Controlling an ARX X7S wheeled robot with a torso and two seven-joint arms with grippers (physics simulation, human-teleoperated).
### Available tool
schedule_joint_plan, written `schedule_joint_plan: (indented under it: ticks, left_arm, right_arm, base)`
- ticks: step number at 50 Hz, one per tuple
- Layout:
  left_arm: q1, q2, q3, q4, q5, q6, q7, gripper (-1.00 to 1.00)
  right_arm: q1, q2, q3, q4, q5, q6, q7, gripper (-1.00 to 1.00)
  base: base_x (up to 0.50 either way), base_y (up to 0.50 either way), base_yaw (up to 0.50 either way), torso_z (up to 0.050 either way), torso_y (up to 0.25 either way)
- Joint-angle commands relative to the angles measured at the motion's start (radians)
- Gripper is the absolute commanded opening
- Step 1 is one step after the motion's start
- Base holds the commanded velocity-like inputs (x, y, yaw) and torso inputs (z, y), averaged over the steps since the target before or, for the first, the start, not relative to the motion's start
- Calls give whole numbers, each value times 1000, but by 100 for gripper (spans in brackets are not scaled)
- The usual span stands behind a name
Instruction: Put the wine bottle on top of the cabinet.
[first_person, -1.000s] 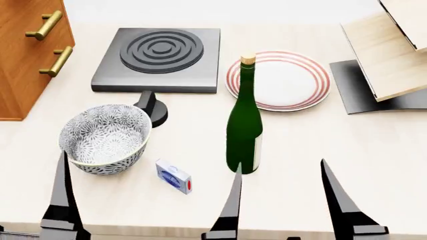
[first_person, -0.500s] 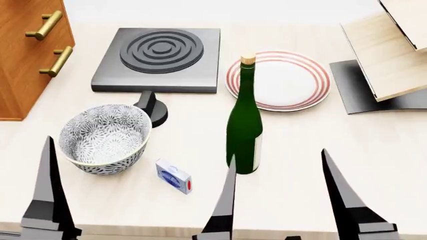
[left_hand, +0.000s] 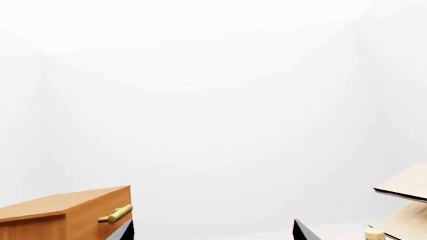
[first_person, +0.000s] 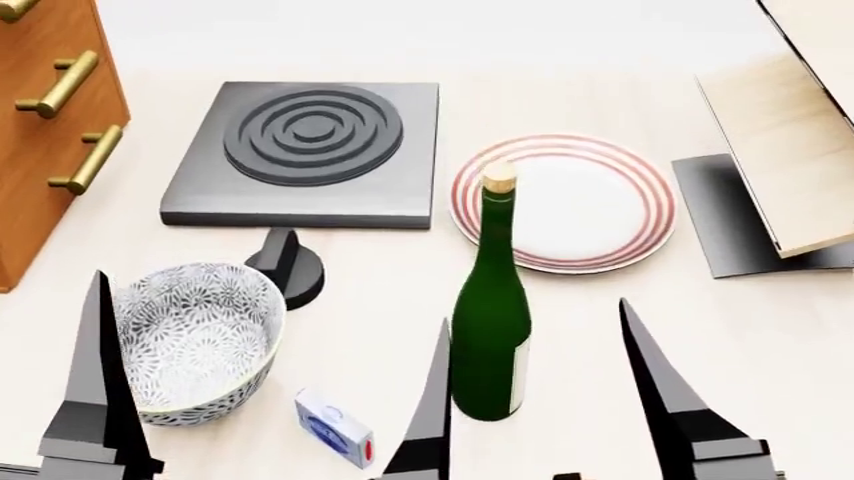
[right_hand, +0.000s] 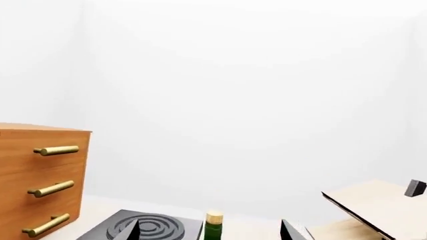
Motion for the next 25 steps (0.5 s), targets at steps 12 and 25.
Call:
schedule_joint_plan:
  ticks: [12, 25]
  left_arm:
    - [2, 4, 0, 1, 0, 0, 3, 100]
    - [5, 2, -5, 1, -2, -1, 4, 100]
  right_arm:
    - [3, 17, -9, 3, 18, 3, 15, 100]
    - [1, 12, 10, 13, 33, 14, 39, 100]
  base:
    - [500, 0, 0, 0, 0]
    - [357, 0, 0, 0, 1]
